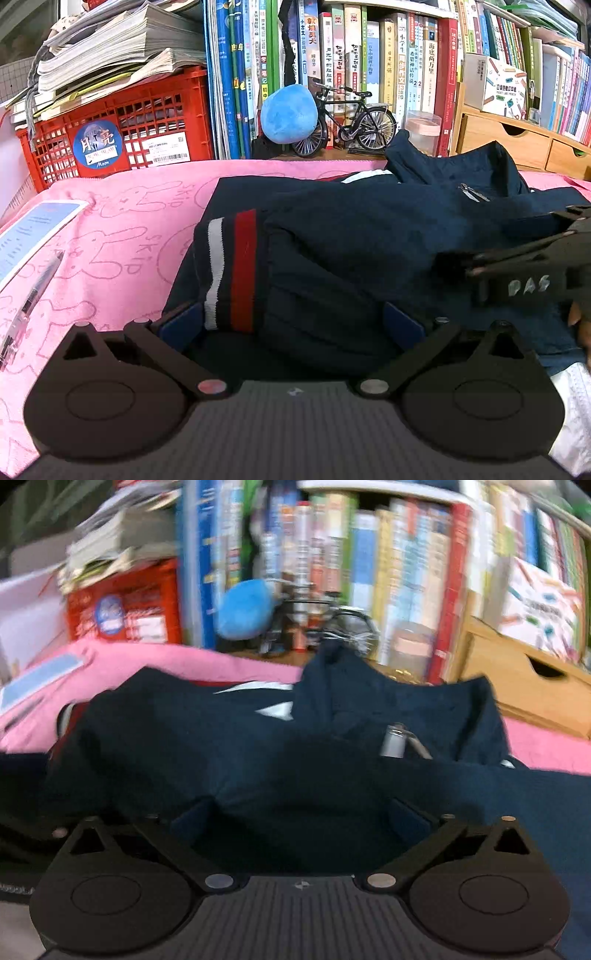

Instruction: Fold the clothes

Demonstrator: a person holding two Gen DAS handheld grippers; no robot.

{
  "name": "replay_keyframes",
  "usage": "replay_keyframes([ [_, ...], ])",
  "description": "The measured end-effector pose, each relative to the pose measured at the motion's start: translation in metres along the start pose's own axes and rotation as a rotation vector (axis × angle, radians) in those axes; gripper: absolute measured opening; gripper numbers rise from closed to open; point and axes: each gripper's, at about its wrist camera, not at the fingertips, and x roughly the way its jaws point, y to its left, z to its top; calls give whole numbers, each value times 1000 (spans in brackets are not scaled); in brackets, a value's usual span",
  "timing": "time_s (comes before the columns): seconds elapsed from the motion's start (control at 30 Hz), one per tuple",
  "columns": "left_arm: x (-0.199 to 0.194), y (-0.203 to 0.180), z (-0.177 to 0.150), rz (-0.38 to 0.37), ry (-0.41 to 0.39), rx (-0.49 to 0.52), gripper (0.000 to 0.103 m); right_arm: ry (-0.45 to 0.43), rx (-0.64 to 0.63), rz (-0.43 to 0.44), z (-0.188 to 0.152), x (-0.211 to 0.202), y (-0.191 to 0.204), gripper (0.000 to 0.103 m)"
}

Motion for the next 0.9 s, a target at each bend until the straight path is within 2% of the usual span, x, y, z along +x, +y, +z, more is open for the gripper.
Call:
replay_keyframes([
  [0.1,0,0,0,0,0,0,103,-4,-4,-104,-2,-7,-30,103],
  [0.17,0,0,0,0,0,0,103,-3,72,-178,-1,-13,-65,103],
  [0.27,0,0,1,1,1,0,103,-5,141,-349,-10,-19,-111,103],
  [0.33,0,0,1,-2,1,2,103,15,291,-384,-14,-21,-146,103],
  [0.37,0,0,1,-3,1,2,103,21,378,-354,-17,-21,-162,103],
  [0.63,0,1,1,-3,2,3,103,23,384,-402,-22,-21,-165,102],
  [0.7,0,1,1,-1,2,3,103,-6,361,-473,-18,-28,-153,89],
  [0.73,0,1,2,0,2,4,103,-39,342,-458,-12,-34,-143,76],
  [0.77,0,1,2,0,2,4,103,-67,327,-397,-4,-38,-131,70],
  [0.8,0,0,2,0,1,4,103,-68,291,-306,8,-34,-116,70],
  [0.87,0,1,2,0,1,4,103,-58,209,-113,32,-25,-83,62],
  [0.9,0,1,2,0,1,3,103,-49,166,-58,44,-14,-67,60],
])
